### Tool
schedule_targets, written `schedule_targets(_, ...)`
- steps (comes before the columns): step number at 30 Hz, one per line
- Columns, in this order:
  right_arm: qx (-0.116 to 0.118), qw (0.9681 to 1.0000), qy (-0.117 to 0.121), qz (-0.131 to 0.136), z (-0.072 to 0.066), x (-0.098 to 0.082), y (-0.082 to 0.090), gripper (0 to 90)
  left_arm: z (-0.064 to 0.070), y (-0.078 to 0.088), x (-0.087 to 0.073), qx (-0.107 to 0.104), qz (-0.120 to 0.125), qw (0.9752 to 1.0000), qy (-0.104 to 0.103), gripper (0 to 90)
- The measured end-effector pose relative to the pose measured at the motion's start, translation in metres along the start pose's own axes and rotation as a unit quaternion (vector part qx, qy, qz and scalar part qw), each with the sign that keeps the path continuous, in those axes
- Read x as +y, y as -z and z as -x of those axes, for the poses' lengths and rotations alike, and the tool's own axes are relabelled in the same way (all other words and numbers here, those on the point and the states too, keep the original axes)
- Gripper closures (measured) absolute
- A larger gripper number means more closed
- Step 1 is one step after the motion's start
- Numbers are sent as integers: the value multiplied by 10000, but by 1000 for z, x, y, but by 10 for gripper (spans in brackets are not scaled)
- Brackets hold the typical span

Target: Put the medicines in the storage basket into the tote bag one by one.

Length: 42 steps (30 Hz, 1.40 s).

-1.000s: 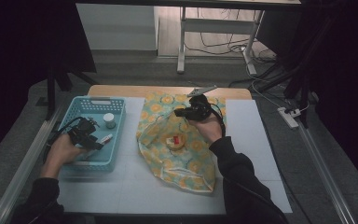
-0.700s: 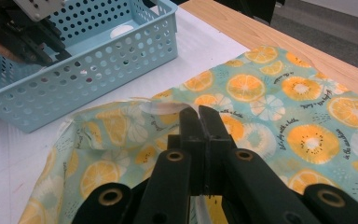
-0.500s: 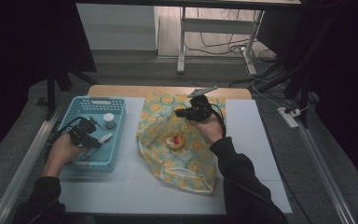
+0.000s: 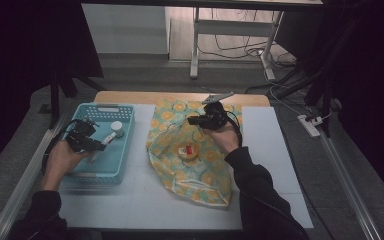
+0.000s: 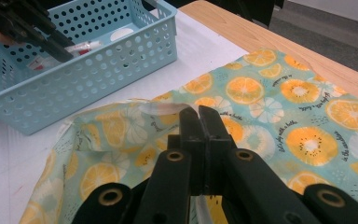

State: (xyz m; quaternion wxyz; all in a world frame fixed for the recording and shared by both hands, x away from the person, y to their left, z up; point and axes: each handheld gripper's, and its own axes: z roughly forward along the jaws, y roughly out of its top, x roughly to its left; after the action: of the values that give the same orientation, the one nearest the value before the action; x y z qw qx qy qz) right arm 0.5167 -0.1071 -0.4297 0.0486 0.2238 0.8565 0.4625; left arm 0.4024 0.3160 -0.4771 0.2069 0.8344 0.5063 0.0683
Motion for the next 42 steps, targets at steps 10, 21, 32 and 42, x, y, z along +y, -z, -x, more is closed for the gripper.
schedule_targets(10, -2, 10000, -19, 78, 0, 0, 2, 900, 15, 18, 5, -291, 536, 9981, -113, 753)
schedule_targets(21, -17, 9999, -7, 105, 0, 2, 3, 900, 41, 36, 20, -615, 939, 9929, -408, 754)
schedule_targets(32, -24, 9999, -11, 148, -1, 4, 5, 900, 71, 42, 35, -895, 1162, 9864, -746, 753)
schedule_targets(42, -43, 9998, -21, 183, 0, 4, 6, 900, 99, 40, 54, -1115, 1248, 9804, -1037, 753)
